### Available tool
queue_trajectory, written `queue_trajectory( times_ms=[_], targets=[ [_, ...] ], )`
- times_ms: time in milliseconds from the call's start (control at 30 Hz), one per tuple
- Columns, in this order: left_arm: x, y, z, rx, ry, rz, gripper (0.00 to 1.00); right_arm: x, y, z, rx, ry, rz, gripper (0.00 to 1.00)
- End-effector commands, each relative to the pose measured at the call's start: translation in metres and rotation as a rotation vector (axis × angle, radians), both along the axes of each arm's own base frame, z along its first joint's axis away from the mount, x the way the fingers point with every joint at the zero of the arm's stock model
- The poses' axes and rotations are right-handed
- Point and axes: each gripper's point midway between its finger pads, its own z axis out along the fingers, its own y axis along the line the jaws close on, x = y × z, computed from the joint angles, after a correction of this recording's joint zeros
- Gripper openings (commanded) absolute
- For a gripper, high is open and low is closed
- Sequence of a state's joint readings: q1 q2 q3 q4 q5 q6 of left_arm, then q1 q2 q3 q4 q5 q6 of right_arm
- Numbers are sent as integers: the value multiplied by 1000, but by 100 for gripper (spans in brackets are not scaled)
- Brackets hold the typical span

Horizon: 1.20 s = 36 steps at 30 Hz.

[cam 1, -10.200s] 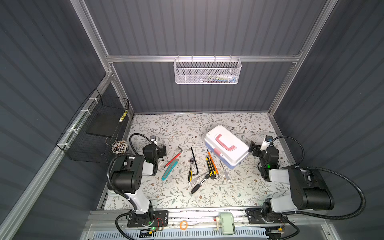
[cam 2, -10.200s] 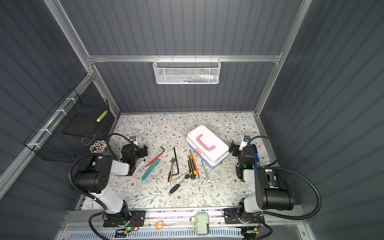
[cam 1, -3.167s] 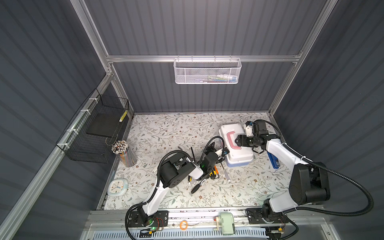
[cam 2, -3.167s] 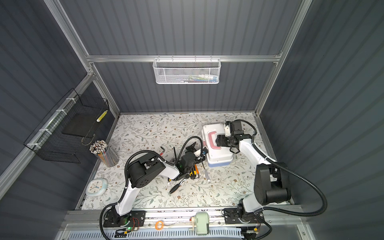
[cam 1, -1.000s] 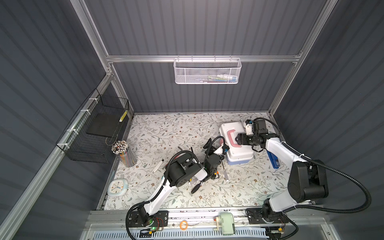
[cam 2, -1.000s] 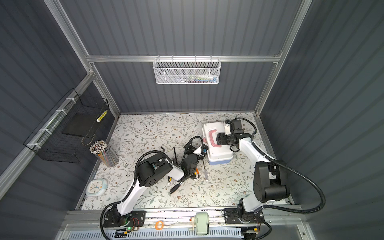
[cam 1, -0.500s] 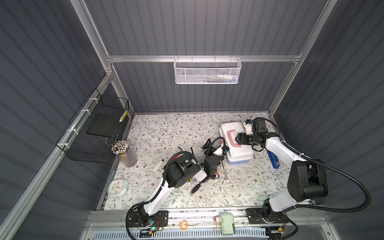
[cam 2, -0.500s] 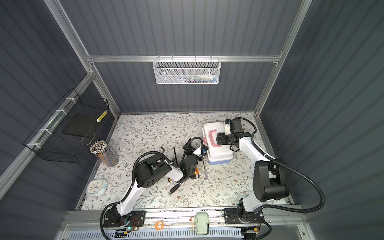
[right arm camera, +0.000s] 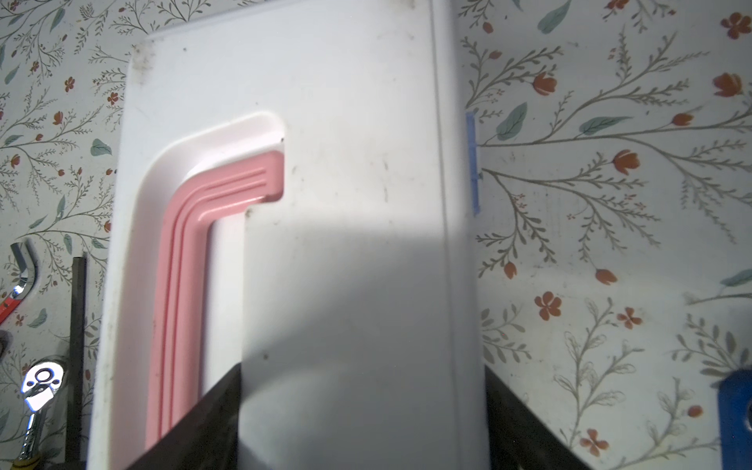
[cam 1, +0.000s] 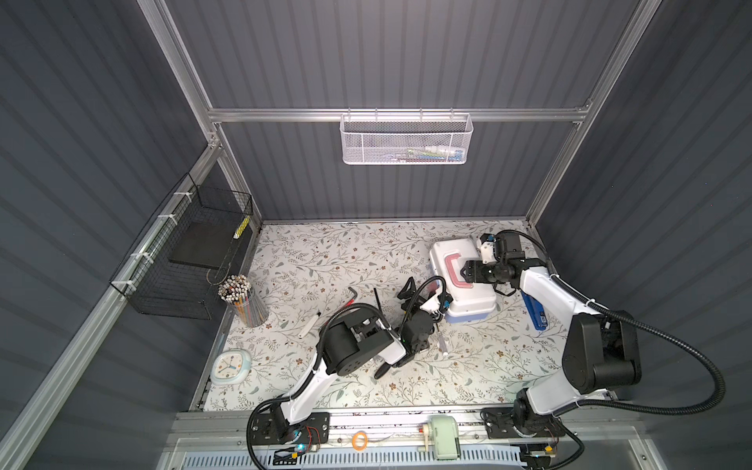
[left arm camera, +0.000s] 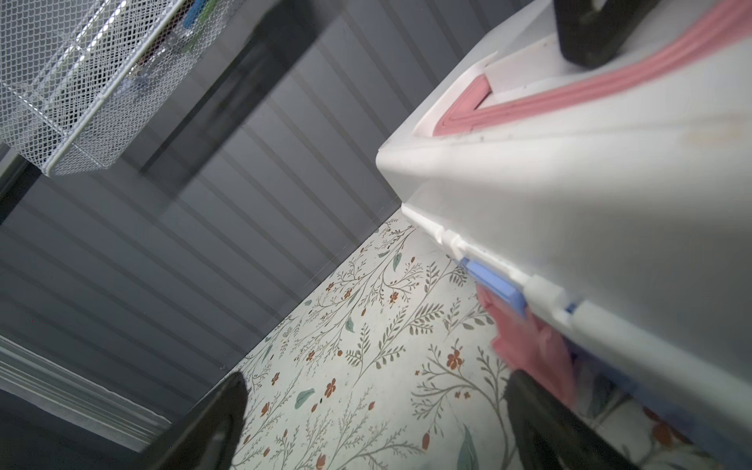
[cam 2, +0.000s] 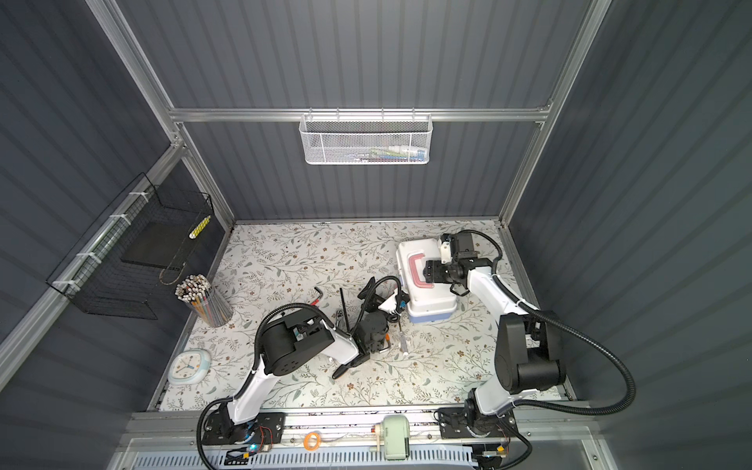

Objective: Pack the tool kit

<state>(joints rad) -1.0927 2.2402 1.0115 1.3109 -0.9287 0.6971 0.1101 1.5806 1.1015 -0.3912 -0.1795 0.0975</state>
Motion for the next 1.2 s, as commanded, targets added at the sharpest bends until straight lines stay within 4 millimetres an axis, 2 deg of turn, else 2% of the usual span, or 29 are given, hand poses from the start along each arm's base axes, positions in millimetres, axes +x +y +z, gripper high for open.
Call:
queue_trajectory(
  times_ms=[0, 167, 600, 800, 1167],
  targets=[
    [-4, 7, 29, -69, -39, 27, 100, -53, 5, -60, -1, 289, 27, 46],
    [-5, 8, 39, -88, -42, 32, 100, -52, 5, -57, 2, 276, 26, 47],
    [-2, 12, 38, -114, 34, 36, 100, -52, 13, -52, 62, 263, 54, 44],
    [2, 16, 36, -165, 148, -5, 100, -53, 23, -46, 143, 252, 81, 43],
    [2, 19, 34, -249, 326, -85, 100, -52, 27, -35, 255, 235, 77, 42]
  ],
)
